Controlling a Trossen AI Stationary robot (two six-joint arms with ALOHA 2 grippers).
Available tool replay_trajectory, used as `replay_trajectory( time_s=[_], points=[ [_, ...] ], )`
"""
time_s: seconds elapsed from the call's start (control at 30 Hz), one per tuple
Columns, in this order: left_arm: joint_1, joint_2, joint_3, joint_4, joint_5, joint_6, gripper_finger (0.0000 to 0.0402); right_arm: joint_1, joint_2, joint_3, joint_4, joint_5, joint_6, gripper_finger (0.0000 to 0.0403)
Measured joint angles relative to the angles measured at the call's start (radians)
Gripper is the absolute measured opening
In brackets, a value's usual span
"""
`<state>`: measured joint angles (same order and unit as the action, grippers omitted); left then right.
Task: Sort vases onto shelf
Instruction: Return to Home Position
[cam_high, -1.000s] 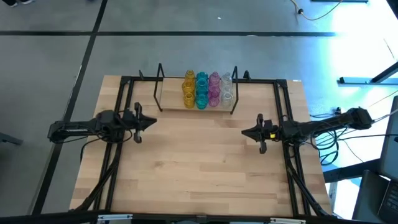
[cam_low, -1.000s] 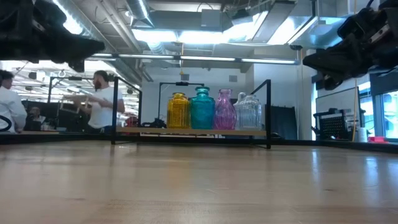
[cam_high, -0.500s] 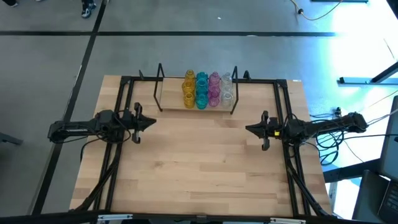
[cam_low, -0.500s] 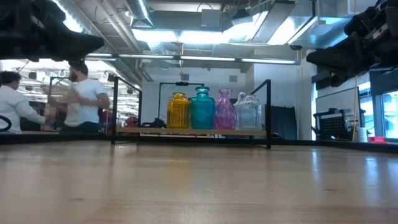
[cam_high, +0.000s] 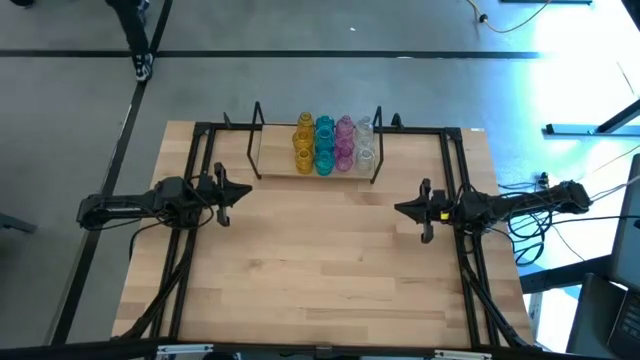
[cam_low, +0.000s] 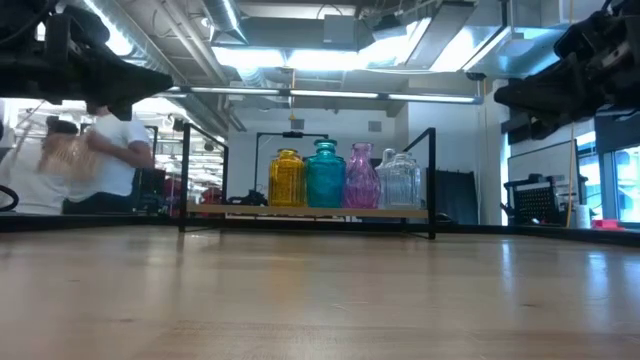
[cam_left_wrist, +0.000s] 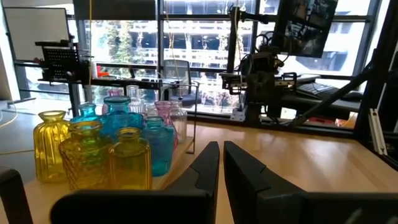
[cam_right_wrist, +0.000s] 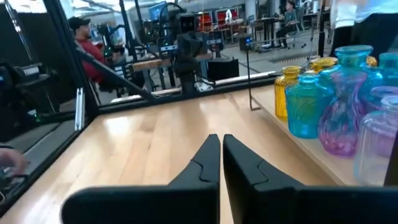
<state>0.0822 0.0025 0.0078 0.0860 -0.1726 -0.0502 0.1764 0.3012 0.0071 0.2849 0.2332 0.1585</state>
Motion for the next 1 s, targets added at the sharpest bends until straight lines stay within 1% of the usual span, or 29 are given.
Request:
replay_trajectory(
  time_s=[0.1,0.2,0.33,0.4,0.47,0.5,0.6,0.7,1.0],
  points=[
    [0.0,0.0,0.0,0.0,0.001,0.0,0.0018,0.0,-0.007,0.0,0.001,-0.006,-0.037,0.0008],
    [0.0,0.0,0.0,0.0,0.002,0.0,0.0018,0.0,-0.048,0.0,-0.017,-0.016,-0.04,0.0008],
    [0.0,0.0,0.0,0.0,0.002,0.0,0.0018,0.0,-0.153,0.0,-0.156,-0.035,-0.048,0.0008],
    [0.0,0.0,0.0,0.0,0.002,0.0,0.0018,0.0,-0.228,0.0,-0.234,-0.048,-0.035,0.0008],
    [0.0,0.0,0.0,0.0,0.002,0.0,0.0018,0.0,-0.29,0.002,-0.239,-0.087,-0.028,0.0008],
    [0.0,0.0,0.0,0.0,0.002,0.0,0.0018,0.0,-0.302,0.002,-0.24,-0.111,-0.028,0.0008],
    [0.0,0.0,0.0,0.002,0.001,0.0,0.0018,0.0,-0.298,0.0,-0.243,-0.139,-0.036,0.0008],
    [0.0,0.0,0.0,0.001,0.002,0.0,0.0018,0.0,-0.27,0.001,-0.252,-0.14,-0.035,0.0008],
    [0.0,0.0,0.0,0.002,0.001,0.0,0.0018,0.0,-0.266,0.002,-0.254,-0.139,-0.034,0.0008]
  ],
)
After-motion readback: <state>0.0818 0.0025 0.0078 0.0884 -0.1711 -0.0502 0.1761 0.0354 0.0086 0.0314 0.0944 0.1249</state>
